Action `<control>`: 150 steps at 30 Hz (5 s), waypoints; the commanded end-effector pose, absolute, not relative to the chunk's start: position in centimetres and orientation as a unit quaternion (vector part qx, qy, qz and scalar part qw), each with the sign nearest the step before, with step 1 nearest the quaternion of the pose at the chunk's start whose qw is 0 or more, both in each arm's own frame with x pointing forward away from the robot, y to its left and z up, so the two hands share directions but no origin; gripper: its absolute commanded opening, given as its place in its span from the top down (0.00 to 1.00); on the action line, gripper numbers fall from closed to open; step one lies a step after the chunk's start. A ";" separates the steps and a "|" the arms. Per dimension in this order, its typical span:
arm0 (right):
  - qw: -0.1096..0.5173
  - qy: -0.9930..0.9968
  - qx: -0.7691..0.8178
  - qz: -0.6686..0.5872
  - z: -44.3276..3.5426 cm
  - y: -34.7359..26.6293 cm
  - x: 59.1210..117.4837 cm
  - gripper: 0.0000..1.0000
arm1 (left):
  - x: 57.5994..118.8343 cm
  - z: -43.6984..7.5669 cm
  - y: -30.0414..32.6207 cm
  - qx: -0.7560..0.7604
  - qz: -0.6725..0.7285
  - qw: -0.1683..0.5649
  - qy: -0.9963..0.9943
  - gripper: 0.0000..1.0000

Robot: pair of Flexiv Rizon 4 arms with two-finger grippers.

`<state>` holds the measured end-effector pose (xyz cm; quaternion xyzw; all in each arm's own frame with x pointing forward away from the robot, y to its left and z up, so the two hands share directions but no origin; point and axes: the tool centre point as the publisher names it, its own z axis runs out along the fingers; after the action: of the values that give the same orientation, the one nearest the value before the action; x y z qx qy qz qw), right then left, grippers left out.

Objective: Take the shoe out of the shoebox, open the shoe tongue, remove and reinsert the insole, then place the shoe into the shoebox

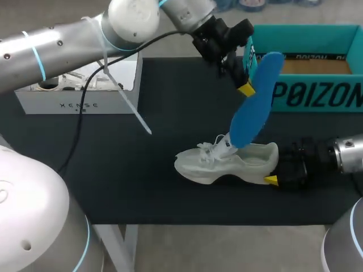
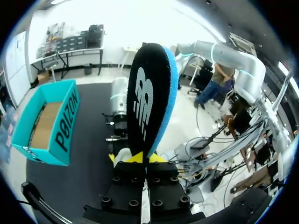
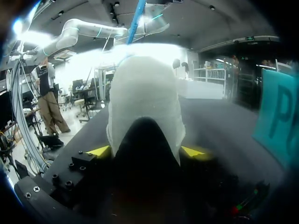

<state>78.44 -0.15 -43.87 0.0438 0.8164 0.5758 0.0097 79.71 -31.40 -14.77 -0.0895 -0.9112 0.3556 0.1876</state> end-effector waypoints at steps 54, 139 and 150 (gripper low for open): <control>0.010 0.817 0.045 0.575 -44.4 0.0 78.5 1.00 | 73.9 -3.3 -20.7 -0.145 0.421 0.291 -0.847 1.00; 0.103 0.982 0.076 0.140 -30.7 -6.0 80.1 0.00 | 73.9 -3.3 -20.7 -0.145 0.421 0.291 -0.847 1.00; 0.081 0.987 0.053 0.131 -29.9 -5.5 78.7 0.00 | 73.9 -3.3 -20.7 -0.145 0.421 0.291 -0.847 1.00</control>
<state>79.50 -5.61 -30.39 0.0511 0.9857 0.1414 0.0765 73.96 -20.66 -3.22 -0.1456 -0.8466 0.4209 0.2912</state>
